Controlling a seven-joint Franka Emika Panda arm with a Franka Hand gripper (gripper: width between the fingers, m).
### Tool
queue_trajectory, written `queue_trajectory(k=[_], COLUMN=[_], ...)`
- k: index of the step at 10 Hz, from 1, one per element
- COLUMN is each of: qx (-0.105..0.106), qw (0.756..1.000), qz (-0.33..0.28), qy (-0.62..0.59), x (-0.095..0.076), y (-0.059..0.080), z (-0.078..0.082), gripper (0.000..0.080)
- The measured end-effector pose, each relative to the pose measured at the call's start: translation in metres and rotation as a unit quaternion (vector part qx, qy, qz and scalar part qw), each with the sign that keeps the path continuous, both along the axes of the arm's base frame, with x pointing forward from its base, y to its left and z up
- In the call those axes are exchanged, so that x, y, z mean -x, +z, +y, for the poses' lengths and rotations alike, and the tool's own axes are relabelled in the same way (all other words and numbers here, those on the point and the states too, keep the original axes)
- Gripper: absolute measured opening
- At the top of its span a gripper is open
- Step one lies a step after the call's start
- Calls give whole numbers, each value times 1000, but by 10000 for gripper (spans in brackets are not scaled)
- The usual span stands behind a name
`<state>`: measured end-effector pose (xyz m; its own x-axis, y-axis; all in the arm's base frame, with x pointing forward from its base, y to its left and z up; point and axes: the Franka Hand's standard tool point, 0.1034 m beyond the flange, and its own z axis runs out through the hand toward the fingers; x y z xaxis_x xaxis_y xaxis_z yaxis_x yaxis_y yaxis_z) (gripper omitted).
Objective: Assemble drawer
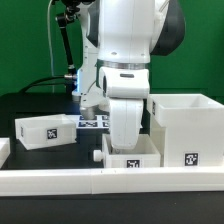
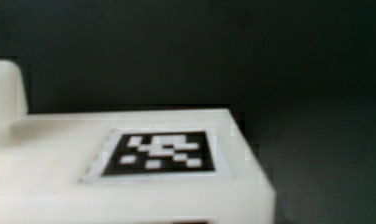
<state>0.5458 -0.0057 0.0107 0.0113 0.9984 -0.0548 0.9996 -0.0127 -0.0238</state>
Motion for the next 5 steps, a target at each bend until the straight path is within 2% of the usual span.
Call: queue_trajectory(k=[5], qx=[7], qw=[1000], qz=[2], qy=[19], x=[0], y=[-1], z=[6], gripper=[41])
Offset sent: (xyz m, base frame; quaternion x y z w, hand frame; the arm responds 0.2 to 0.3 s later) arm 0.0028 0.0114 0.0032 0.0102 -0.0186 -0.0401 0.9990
